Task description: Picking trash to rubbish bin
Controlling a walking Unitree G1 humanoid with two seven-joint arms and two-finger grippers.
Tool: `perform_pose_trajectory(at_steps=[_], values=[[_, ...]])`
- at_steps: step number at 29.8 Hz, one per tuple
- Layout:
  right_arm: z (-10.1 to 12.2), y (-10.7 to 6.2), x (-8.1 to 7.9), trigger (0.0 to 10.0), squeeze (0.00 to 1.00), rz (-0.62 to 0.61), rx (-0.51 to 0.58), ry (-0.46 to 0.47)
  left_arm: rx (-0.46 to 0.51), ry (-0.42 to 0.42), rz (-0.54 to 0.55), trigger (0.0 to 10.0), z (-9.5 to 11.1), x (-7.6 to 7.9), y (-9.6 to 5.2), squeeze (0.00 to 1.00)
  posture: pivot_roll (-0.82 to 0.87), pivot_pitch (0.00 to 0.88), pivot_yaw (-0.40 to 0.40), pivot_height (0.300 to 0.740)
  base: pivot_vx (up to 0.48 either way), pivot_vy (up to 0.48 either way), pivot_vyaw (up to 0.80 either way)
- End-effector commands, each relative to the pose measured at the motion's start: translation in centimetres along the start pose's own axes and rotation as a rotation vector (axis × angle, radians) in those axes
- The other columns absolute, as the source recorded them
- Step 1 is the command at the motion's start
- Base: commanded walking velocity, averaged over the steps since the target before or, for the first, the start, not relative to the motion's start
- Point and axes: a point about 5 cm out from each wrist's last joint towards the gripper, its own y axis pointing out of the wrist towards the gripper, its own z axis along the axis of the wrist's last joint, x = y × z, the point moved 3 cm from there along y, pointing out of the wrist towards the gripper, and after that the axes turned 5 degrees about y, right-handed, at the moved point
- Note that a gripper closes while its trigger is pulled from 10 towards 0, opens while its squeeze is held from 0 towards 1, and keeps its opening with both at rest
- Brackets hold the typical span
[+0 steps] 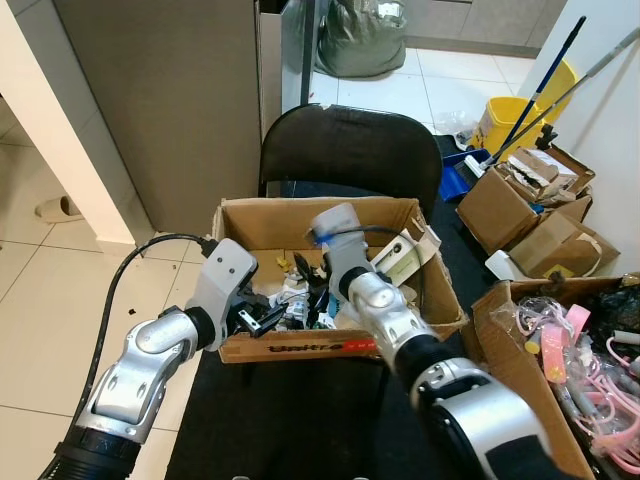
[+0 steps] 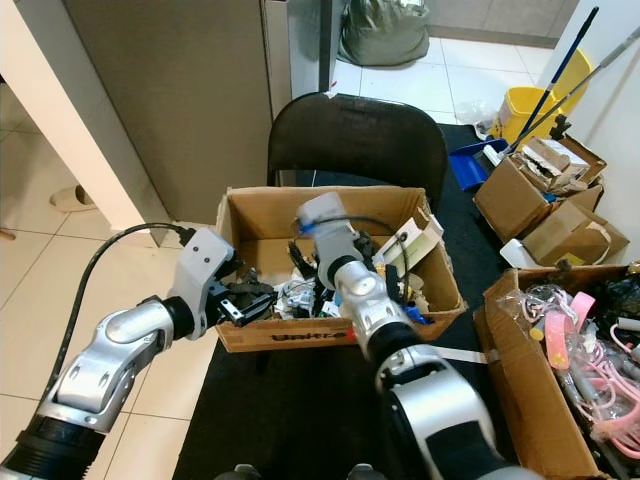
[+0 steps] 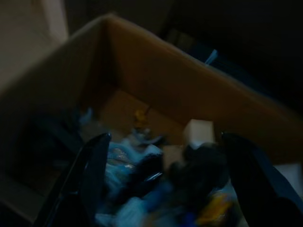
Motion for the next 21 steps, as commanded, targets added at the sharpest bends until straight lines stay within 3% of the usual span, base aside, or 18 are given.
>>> perform_pose_trajectory(at_steps=[1, 2, 3, 5, 6, 8, 9, 10, 13, 15, 18, 19, 21], values=[[-0.9, -0.1, -0.3, 10.0, 0.00, 0.002, -0.038, 0.088, -0.018, 0.012, -0.005, 10.0, -0.4, 0.0, -0.1, 0.00, 0.07, 0.147, -0.006, 0.740, 0.000, 0.000, 0.00], [-1.4, -0.3, 0.0, 10.0, 0.00, -0.015, -0.043, 0.134, -0.017, 0.013, -0.002, 10.0, -0.4, -0.1, -0.1, 0.00, 0.07, 0.150, -0.002, 0.740, 0.000, 0.000, 0.00], [-1.6, -0.4, 0.8, 10.0, 0.00, -0.063, -0.037, 0.239, -0.016, 0.018, 0.007, 10.0, -0.4, -0.2, -0.1, 0.00, 0.07, 0.151, -0.004, 0.740, 0.000, 0.000, 0.00], [-1.8, -0.6, 1.4, 10.0, 0.00, -0.094, -0.032, 0.261, -0.016, 0.021, 0.014, 10.0, -0.4, -0.2, 0.0, 0.00, 0.08, 0.152, -0.005, 0.740, 0.000, 0.000, 0.00], [-1.6, -0.8, 2.3, 10.0, 0.00, -0.134, -0.012, 0.169, -0.015, 0.023, 0.031, 10.0, -0.4, -0.4, 0.0, 0.00, 0.08, 0.150, -0.004, 0.740, 0.000, 0.000, 0.00], [-1.2, -1.4, 4.2, 10.0, 0.00, -0.234, 0.058, 0.261, -0.020, 0.017, 0.113, 10.0, -0.6, -1.4, 0.1, 0.00, 0.07, 0.146, -0.004, 0.740, 0.000, 0.000, 0.00], [-1.3, -2.3, 6.4, 10.0, 0.00, -0.348, 0.118, 0.345, -0.031, 0.006, 0.219, 10.0, -0.9, -2.6, -0.1, 0.00, 0.07, 0.135, -0.003, 0.740, 0.000, 0.000, 0.00], [-1.6, -2.9, 7.4, 10.0, 0.00, -0.399, 0.134, 0.353, -0.036, -0.003, 0.279, 10.0, -1.1, -3.3, -0.2, 0.00, 0.07, 0.135, -0.003, 0.740, 0.000, 0.000, 0.00], [-2.3, -3.6, 8.4, 10.0, 0.00, -0.447, 0.139, 0.360, -0.046, -0.014, 0.341, 10.0, -1.6, -4.1, -0.5, 0.00, 0.07, 0.128, -0.003, 0.740, 0.000, 0.000, 0.00], [-4.0, -5.2, 9.9, 10.0, 0.00, -0.516, 0.131, 0.376, -0.085, -0.029, 0.409, 10.0, -2.8, -4.8, -1.0, 0.00, 0.07, 0.121, -0.001, 0.740, 0.000, 0.000, 0.00], [-5.2, -6.0, 10.4, 10.0, 0.00, -0.548, 0.112, 0.390, -0.107, -0.037, 0.428, 10.0, -3.6, -4.9, -1.3, 0.00, 0.06, 0.115, 0.004, 0.740, 0.000, 0.000, 0.00], [-7.8, -7.7, 11.2, 10.0, 0.00, -0.605, 0.057, 0.408, -0.144, -0.054, 0.470, 10.0, -5.1, -4.9, -2.0, 0.00, 0.05, 0.107, 0.008, 0.740, 0.000, 0.000, 0.00], [-8.7, -8.4, 11.4, 10.0, 0.00, -0.626, 0.035, 0.413, -0.158, -0.059, 0.492, 10.0, -5.6, -4.9, -2.3, 0.00, 0.05, 0.107, 0.008, 0.740, 0.000, 0.000, 0.00]])
